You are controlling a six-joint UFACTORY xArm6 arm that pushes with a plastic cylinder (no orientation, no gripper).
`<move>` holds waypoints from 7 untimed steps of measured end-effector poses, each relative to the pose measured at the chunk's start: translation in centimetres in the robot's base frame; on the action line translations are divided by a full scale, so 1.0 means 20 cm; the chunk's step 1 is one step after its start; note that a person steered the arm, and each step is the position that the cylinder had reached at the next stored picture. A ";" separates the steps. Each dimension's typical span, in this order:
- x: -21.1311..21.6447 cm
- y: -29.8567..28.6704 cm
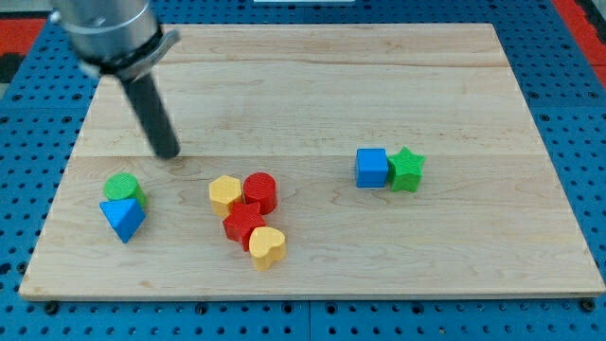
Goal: Move the green star top right to the blue cube
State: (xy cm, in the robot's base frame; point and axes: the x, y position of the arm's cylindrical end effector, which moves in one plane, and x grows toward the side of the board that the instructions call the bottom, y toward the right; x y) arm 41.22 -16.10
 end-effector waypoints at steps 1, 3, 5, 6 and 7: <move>-0.01 -0.08; -0.12 1.12; 0.12 1.77; 0.35 1.89; 0.37 1.76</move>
State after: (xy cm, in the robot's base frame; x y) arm 48.63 19.16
